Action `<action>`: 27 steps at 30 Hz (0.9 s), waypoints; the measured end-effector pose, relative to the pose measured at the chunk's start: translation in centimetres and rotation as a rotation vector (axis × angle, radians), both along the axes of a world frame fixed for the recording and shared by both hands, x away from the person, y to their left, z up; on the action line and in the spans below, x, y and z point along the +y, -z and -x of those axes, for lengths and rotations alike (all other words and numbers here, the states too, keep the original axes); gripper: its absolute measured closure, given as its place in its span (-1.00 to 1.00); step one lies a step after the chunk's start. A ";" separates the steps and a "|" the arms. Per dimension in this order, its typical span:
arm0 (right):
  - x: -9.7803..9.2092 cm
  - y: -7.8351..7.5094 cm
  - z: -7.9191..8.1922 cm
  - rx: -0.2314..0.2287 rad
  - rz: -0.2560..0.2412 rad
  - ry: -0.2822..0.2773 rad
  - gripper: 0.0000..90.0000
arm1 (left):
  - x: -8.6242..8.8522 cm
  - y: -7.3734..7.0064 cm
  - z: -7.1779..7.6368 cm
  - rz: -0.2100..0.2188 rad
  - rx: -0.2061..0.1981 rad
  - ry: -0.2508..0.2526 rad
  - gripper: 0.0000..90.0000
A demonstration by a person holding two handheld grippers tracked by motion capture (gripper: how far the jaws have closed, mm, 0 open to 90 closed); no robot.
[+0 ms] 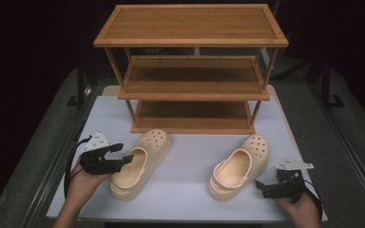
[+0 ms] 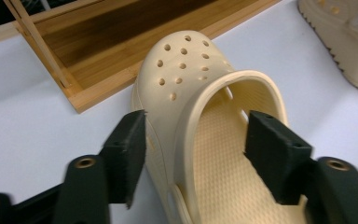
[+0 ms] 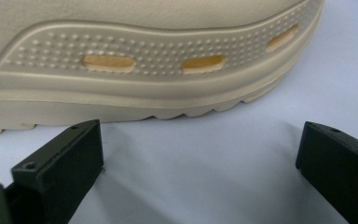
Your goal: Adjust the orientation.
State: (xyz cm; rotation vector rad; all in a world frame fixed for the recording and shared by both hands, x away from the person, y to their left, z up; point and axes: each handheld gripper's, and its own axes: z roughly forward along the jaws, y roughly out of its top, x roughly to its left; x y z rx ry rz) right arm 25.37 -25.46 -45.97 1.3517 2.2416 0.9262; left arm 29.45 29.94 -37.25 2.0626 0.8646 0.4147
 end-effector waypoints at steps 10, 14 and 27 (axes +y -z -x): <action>0.0 0.0 0.0 0.005 0.000 0.001 -1.00 | 2.9 -0.2 0.7 0.013 0.003 -0.053 -0.63; 0.0 0.0 0.0 0.003 -0.004 0.001 -1.00 | 4.5 0.5 0.5 -0.010 0.004 -0.100 -0.74; 0.0 -0.1 0.0 0.002 0.003 0.001 -1.00 | 6.8 6.0 -1.6 -0.113 0.078 -0.215 -1.00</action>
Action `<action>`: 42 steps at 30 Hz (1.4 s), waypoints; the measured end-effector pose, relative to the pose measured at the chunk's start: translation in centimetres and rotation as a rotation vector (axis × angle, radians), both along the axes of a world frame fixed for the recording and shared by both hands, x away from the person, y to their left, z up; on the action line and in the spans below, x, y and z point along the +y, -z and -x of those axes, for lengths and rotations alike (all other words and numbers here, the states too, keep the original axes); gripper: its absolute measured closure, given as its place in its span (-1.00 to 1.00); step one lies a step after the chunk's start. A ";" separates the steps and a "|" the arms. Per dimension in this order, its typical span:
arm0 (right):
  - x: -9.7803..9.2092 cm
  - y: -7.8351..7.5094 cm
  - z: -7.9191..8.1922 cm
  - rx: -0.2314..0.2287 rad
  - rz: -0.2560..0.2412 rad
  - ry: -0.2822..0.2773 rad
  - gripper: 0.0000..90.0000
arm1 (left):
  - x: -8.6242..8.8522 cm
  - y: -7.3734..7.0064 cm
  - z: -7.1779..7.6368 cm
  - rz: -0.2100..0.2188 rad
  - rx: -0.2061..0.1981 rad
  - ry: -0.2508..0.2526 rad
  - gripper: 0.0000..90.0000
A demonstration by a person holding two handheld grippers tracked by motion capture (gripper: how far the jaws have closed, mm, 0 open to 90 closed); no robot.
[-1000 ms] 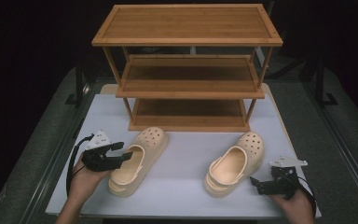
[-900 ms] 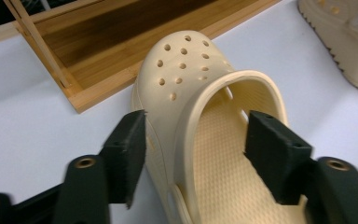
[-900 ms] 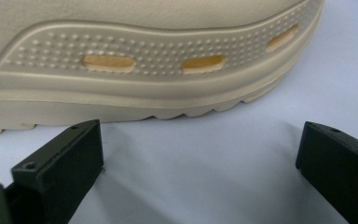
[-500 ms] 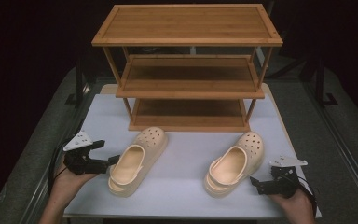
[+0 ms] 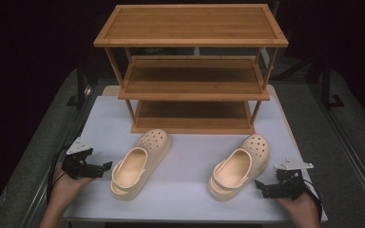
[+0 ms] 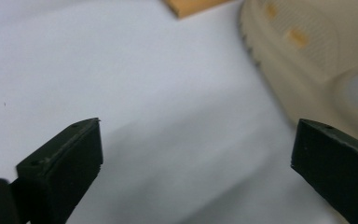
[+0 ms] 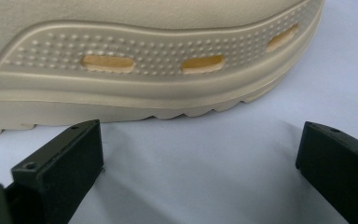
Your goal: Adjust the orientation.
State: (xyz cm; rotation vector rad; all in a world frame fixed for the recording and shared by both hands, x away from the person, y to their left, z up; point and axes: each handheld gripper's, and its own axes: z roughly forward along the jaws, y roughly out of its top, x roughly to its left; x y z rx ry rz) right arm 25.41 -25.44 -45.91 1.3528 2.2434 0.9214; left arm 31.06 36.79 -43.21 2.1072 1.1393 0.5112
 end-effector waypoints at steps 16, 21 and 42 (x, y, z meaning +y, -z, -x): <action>-1.2 -1.2 0.6 -0.007 -0.058 0.015 -0.65 | 0.1 1.8 -0.6 -0.023 0.041 0.006 -1.00; -2.0 -2.7 0.1 -0.039 -0.065 0.033 -0.12 | 0.1 1.9 -0.6 -0.023 0.041 0.006 -1.00; -2.5 -3.5 -5.4 -0.009 -0.098 0.028 0.99 | 0.1 1.9 -0.6 -0.022 0.043 0.006 -1.00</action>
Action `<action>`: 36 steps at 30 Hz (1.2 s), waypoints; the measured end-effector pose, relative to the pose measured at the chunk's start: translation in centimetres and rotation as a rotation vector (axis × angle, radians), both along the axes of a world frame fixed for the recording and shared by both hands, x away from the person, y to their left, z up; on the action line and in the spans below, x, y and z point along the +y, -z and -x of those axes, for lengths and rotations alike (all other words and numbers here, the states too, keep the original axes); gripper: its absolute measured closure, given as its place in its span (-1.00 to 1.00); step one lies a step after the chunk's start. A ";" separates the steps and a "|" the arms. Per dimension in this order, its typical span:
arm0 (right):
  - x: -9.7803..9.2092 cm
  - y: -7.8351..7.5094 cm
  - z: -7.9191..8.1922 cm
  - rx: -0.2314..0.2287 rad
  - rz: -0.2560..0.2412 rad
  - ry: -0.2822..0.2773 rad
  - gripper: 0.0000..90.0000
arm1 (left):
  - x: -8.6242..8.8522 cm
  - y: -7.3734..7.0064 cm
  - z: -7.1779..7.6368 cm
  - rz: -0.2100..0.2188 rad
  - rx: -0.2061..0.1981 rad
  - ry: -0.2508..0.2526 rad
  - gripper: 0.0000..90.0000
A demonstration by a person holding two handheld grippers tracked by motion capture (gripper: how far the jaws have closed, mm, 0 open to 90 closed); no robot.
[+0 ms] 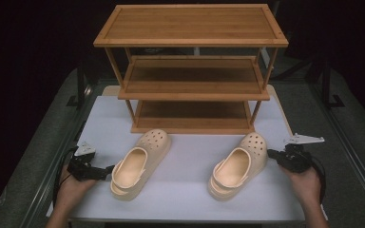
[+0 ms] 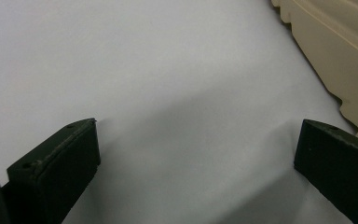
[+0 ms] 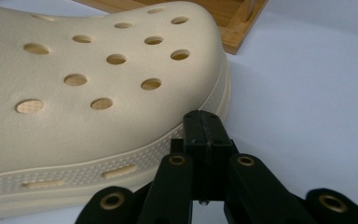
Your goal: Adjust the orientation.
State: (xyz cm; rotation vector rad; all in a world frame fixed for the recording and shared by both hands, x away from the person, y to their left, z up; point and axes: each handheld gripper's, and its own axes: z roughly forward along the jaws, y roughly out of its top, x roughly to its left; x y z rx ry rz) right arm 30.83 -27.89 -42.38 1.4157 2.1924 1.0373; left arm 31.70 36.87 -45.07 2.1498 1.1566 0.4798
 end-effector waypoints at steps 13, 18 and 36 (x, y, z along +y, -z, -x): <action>2.9 -0.2 -3.0 -0.010 -0.027 -0.044 0.99 | 0.0 0.0 0.0 0.000 0.000 0.000 -1.00; 4.5 0.0 -4.2 -0.012 -0.049 -0.081 0.99 | 0.0 0.0 0.0 0.000 0.001 0.000 -1.00; 10.2 0.1 -6.8 -0.012 -0.058 -0.173 0.99 | 0.0 0.0 0.0 0.000 0.001 0.001 -1.00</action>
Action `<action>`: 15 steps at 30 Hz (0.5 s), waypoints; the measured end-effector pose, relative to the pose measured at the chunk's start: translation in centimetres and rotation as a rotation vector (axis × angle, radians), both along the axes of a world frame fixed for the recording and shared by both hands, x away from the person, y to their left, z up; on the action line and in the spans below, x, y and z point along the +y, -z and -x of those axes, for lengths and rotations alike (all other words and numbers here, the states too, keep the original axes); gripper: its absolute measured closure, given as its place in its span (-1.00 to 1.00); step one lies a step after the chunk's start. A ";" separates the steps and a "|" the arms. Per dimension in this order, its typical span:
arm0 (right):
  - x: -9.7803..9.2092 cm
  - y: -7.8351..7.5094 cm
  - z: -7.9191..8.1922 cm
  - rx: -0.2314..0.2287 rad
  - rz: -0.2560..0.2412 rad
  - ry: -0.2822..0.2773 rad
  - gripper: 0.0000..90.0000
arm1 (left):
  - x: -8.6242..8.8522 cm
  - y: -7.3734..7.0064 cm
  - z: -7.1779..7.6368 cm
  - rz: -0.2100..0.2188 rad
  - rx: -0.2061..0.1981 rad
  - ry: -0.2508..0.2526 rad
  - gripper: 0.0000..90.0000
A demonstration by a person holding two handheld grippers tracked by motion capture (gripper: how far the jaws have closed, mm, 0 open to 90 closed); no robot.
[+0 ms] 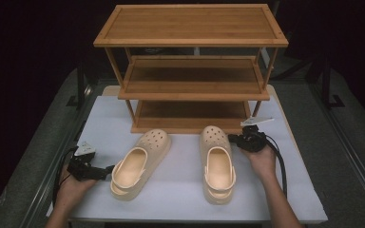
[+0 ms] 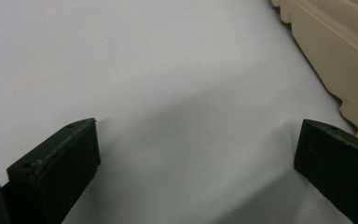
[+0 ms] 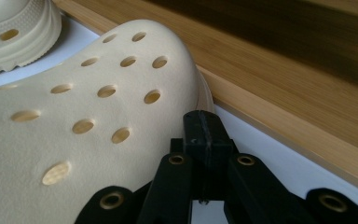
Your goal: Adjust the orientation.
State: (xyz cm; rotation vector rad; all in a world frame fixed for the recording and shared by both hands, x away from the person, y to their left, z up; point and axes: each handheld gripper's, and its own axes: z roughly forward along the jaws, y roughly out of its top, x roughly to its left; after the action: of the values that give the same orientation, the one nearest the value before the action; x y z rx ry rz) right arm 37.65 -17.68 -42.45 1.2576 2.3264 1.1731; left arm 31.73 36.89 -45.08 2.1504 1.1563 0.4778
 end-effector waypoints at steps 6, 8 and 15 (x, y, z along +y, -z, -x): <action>0.7 0.1 -0.3 -0.006 -0.002 -0.011 0.99 | 0.0 0.0 0.0 0.000 0.001 0.000 -1.00; 1.2 0.1 -0.5 -0.004 0.002 -0.022 0.99 | 0.0 0.0 0.0 0.000 0.001 0.000 -1.00; 3.2 0.0 -1.2 -0.002 0.009 -0.064 0.99 | 0.0 0.0 0.0 0.001 0.001 0.000 -1.00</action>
State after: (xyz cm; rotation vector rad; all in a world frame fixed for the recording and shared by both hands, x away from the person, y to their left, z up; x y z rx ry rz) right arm 38.83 -14.48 -42.43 1.1859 2.3845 1.1812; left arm 31.74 36.90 -45.07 2.1505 1.1566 0.4759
